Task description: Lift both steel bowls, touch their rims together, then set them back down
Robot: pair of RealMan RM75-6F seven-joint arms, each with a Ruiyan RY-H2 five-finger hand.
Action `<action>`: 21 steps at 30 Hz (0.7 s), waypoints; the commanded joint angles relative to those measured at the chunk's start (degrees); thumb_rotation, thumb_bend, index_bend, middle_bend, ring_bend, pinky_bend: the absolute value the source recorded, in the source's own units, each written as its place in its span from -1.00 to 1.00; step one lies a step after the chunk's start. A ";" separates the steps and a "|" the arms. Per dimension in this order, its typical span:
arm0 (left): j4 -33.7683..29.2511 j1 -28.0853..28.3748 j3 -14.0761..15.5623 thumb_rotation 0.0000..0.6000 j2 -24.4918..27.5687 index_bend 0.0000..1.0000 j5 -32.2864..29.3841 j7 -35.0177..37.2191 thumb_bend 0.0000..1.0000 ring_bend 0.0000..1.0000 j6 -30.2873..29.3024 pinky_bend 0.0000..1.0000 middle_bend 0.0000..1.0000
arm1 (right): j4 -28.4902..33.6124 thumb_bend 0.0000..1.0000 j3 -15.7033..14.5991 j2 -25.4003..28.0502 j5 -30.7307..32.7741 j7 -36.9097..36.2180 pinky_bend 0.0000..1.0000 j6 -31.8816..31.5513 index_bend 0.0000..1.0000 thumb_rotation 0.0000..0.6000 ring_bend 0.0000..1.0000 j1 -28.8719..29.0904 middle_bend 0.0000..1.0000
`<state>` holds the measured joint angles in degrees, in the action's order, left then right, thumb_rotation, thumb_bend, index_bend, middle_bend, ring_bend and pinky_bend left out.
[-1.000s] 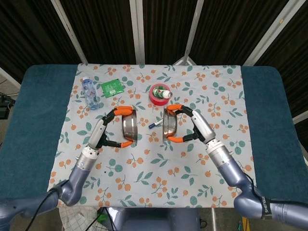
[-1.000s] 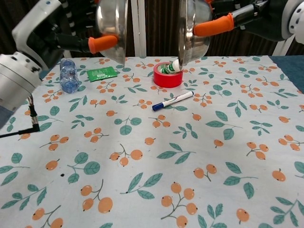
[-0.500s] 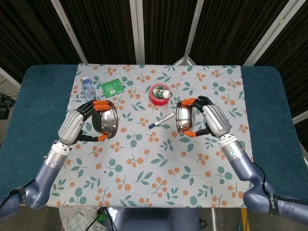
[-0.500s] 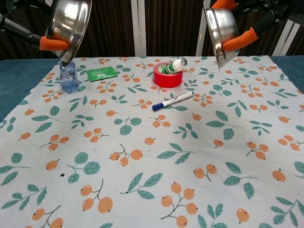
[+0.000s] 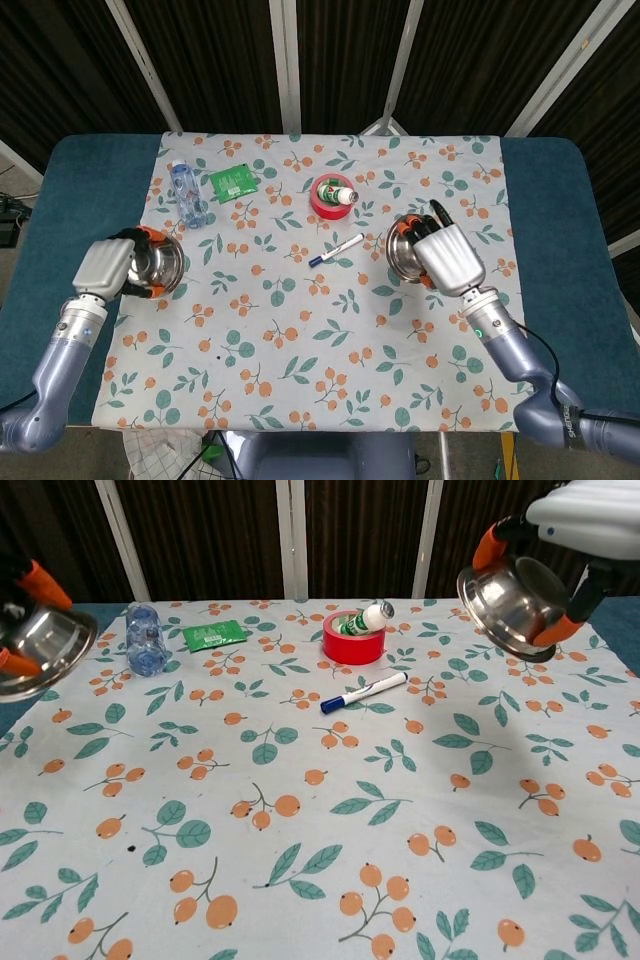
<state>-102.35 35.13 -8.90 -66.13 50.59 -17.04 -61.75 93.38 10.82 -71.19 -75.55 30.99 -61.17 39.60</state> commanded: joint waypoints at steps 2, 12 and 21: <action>3.11 3.09 0.07 1.00 -2.93 -0.07 -9.12 -3.88 -0.93 -0.61 6.17 -0.32 -0.39 | -3.56 -1.00 -1.89 -3.50 1.73 5.01 -0.75 0.86 -0.05 1.00 -0.24 0.85 -0.29; 13.10 5.65 -1.45 1.00 -11.52 -0.10 -8.03 -0.50 -0.95 -0.61 9.30 -0.35 -0.43 | -8.87 -1.00 -2.38 -8.46 5.53 10.00 -0.75 3.23 -0.05 1.00 -0.24 2.45 -0.29; 19.27 5.87 -1.59 1.00 -16.06 -0.23 -2.11 5.92 -0.97 -0.82 12.60 -0.51 -0.61 | -9.12 -1.00 -3.01 -9.89 10.25 10.30 -0.88 6.82 -0.25 1.00 -0.37 2.98 -0.31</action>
<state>-83.52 40.85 -10.60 -81.71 48.03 -11.60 -49.66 83.73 8.08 -81.09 -66.68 40.82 -55.41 42.48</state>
